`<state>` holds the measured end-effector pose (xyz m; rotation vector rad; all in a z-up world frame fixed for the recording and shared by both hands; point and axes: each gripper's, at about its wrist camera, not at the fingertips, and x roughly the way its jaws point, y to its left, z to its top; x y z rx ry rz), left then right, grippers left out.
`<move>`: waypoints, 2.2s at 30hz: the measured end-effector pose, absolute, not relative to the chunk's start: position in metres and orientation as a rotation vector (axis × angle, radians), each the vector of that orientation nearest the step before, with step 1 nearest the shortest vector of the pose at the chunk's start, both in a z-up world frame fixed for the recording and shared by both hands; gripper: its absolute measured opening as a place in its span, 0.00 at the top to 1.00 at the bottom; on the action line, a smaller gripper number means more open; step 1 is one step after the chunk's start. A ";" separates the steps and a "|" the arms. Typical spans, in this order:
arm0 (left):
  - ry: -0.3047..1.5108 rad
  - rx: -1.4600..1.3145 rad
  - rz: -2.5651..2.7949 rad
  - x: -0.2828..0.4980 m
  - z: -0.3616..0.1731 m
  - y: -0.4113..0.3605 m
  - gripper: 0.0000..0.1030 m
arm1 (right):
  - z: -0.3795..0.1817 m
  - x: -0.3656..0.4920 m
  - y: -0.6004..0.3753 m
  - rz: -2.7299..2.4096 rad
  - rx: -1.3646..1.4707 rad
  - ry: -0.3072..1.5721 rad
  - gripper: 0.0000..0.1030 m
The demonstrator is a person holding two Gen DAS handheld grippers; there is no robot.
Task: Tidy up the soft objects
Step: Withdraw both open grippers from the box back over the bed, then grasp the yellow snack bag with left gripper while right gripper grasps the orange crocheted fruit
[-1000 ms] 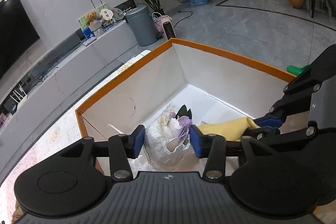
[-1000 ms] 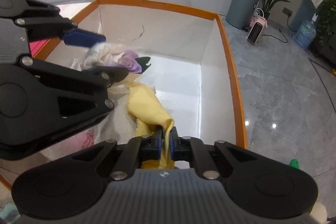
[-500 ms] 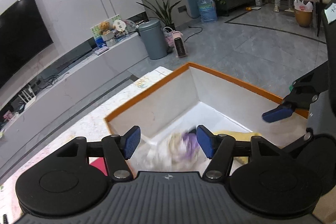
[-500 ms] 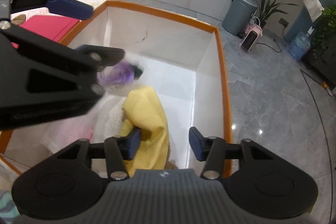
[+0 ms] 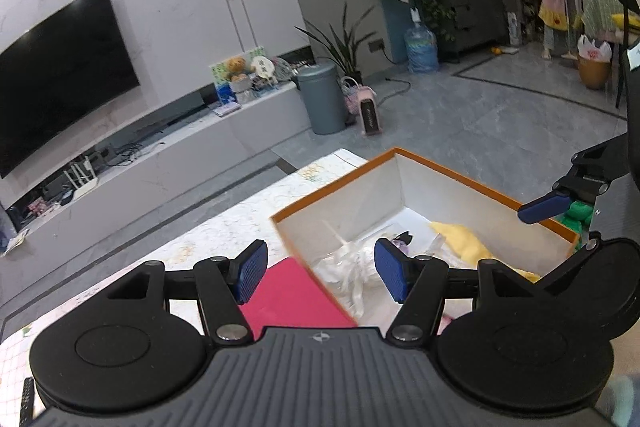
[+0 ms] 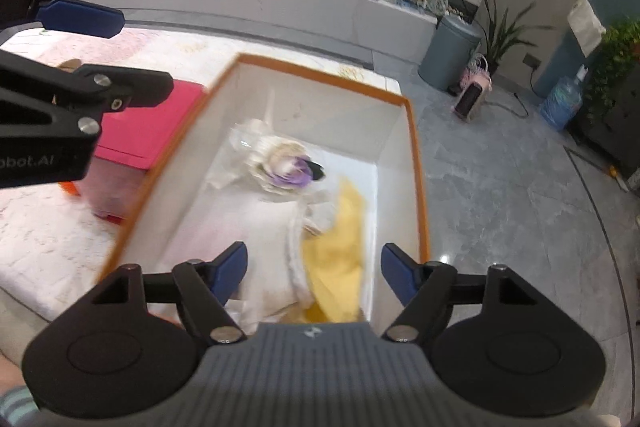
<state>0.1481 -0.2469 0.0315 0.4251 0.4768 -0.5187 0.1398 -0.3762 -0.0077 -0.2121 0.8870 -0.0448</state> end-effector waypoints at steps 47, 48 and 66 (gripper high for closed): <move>0.668 -0.175 -0.065 0.129 -0.058 0.058 0.29 | -0.092 0.132 -0.109 0.212 -0.074 0.636 0.28; 0.677 -0.165 -0.069 0.133 -0.058 0.058 0.29 | -0.095 0.137 -0.107 0.209 -0.088 0.641 0.29; 0.680 0.146 -0.086 0.178 -0.072 0.061 0.16 | -0.139 0.190 -0.086 -0.022 -0.364 0.615 0.43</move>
